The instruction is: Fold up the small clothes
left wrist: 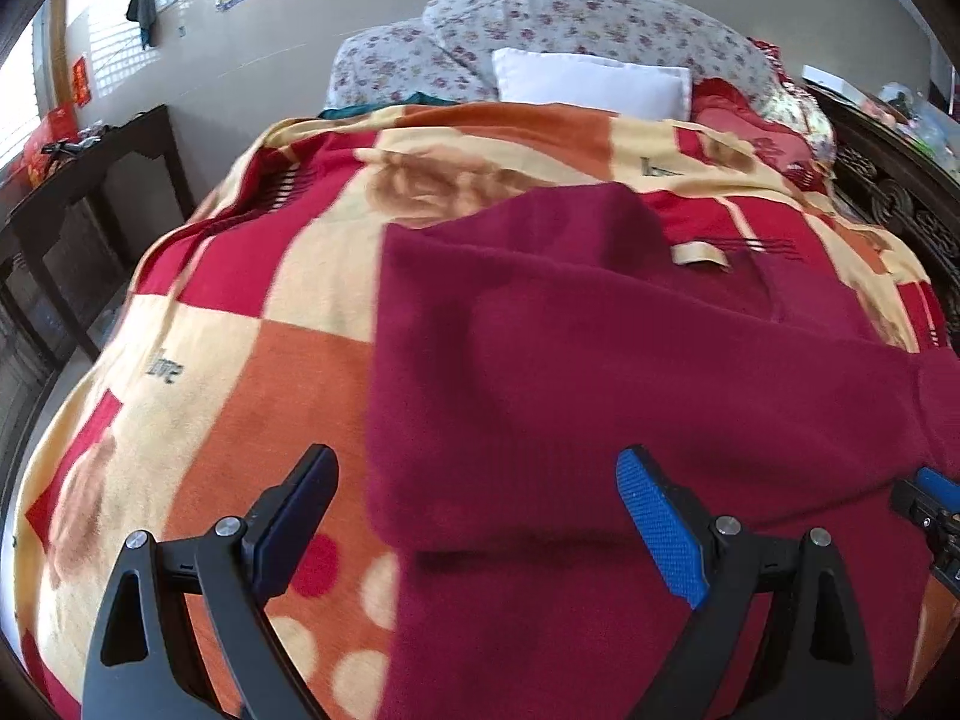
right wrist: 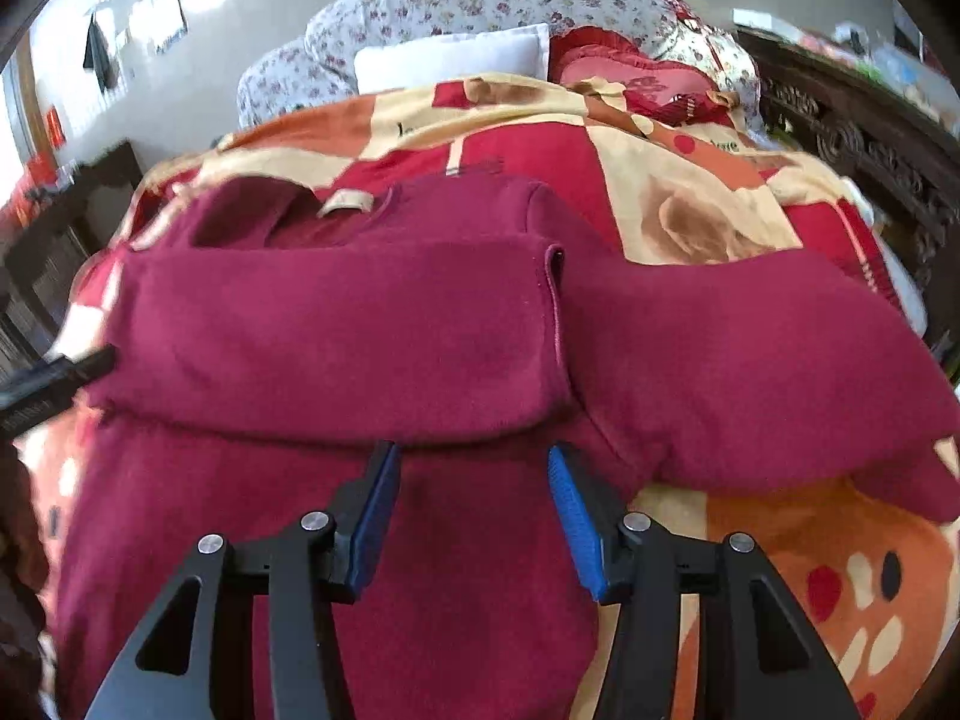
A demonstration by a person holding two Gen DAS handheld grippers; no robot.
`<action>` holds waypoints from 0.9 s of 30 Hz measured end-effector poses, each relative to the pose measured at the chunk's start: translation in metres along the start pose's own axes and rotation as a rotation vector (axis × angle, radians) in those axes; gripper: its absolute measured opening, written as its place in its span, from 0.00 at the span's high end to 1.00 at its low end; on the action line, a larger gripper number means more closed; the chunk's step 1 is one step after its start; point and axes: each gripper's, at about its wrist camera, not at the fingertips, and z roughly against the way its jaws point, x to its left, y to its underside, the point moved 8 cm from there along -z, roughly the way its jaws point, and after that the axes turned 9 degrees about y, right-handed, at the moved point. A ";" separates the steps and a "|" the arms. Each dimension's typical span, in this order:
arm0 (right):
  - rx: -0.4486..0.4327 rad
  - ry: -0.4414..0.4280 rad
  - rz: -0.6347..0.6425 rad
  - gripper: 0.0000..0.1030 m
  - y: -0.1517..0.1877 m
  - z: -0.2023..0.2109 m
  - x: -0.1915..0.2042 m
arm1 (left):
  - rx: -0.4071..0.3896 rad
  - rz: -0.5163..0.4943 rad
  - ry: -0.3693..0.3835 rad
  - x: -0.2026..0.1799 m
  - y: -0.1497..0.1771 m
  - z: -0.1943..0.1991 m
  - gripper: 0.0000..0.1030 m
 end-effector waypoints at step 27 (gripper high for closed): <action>-0.077 0.047 -0.028 0.59 -0.046 -0.018 -0.018 | 0.078 -0.080 0.161 -0.121 0.018 -0.051 0.07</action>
